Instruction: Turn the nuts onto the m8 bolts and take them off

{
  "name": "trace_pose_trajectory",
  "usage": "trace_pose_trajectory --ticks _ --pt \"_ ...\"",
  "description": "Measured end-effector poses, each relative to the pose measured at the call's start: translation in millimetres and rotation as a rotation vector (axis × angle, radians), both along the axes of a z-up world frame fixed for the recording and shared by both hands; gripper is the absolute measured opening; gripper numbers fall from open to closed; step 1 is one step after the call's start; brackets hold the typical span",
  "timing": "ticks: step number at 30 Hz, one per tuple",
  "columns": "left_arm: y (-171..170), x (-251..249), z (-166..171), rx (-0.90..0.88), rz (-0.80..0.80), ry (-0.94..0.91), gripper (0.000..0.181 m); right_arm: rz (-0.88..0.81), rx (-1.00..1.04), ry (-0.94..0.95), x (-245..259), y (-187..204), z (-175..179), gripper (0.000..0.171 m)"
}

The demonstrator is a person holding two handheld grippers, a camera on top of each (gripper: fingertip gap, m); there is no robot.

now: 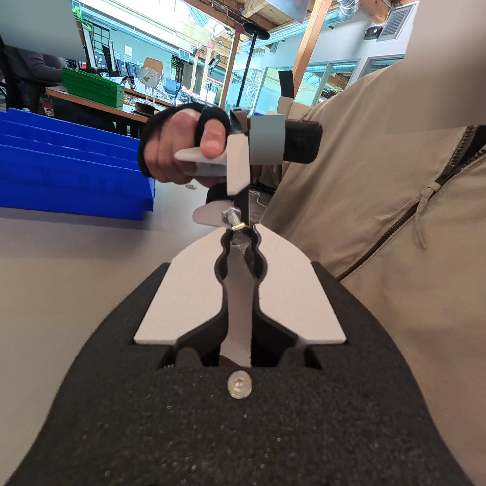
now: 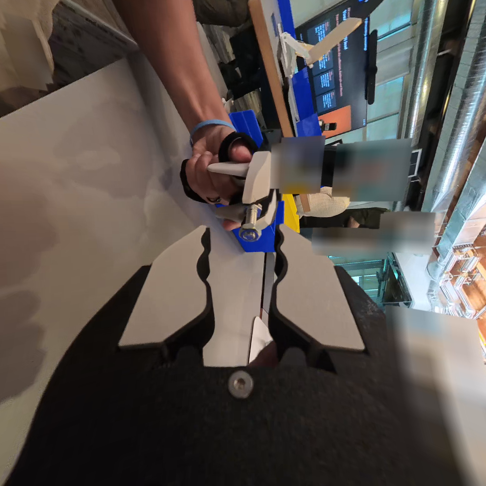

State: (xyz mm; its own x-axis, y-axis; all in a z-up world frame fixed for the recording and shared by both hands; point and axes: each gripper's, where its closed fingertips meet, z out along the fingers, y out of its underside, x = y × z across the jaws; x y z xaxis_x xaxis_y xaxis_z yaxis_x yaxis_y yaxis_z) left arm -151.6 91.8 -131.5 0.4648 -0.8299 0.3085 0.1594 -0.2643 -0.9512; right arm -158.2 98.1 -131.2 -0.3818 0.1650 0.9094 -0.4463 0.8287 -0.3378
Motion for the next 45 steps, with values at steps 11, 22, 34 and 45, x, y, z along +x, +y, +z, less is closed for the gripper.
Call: trace_pose_trajectory --ticks 11,22,34,45 --pt "-1.3 4.4 -1.9 0.003 -0.01 0.02 0.015 0.024 -0.115 -0.178 -2.9 -7.0 -3.1 0.016" --pt "4.9 -0.4 -11.3 0.021 0.051 0.12 0.015 0.059 -1.055 -0.988 -0.8 -8.7 0.1 0.016" --pt "8.8 -5.0 -17.2 0.019 0.113 0.168 0.015 0.042 -1.287 -1.163 -10.0 -2.1 0.5 0.017" --pt "-1.7 -1.9 -15.6 -0.021 0.042 0.093 0.015 -0.044 0.038 -0.079 14.5 14.6 1.2 0.037"
